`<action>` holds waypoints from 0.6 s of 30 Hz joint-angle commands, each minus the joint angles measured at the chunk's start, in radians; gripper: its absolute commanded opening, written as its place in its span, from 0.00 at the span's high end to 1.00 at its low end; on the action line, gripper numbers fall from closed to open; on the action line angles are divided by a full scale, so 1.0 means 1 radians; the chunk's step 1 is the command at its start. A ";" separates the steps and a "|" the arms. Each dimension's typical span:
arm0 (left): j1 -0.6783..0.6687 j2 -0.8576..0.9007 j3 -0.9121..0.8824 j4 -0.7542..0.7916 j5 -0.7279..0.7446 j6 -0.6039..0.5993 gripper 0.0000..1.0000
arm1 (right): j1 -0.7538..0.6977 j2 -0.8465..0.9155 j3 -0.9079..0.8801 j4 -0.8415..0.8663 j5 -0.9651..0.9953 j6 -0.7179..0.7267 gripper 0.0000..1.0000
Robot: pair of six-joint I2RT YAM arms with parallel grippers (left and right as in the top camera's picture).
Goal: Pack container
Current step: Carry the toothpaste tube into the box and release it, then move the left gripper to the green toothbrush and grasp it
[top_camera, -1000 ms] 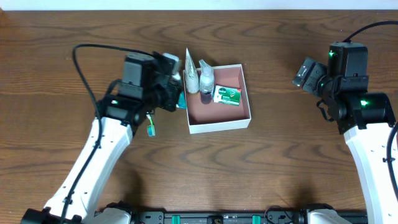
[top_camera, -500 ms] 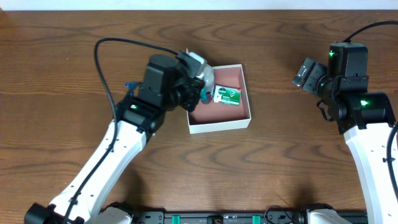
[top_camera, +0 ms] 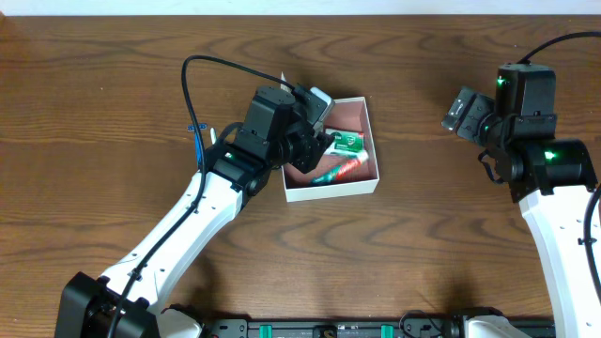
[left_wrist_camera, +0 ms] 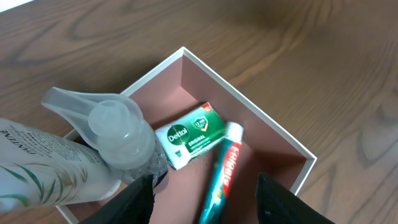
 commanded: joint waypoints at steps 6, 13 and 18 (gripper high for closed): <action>0.033 -0.050 0.016 -0.018 -0.194 -0.082 0.46 | -0.006 -0.001 0.012 -0.002 0.014 0.014 0.01; 0.159 -0.080 0.016 -0.147 -0.355 -0.283 0.45 | -0.006 -0.001 0.012 -0.001 0.014 0.014 0.01; 0.242 -0.040 0.014 -0.248 -0.439 -0.368 0.45 | -0.006 -0.001 0.012 -0.002 0.014 0.014 0.01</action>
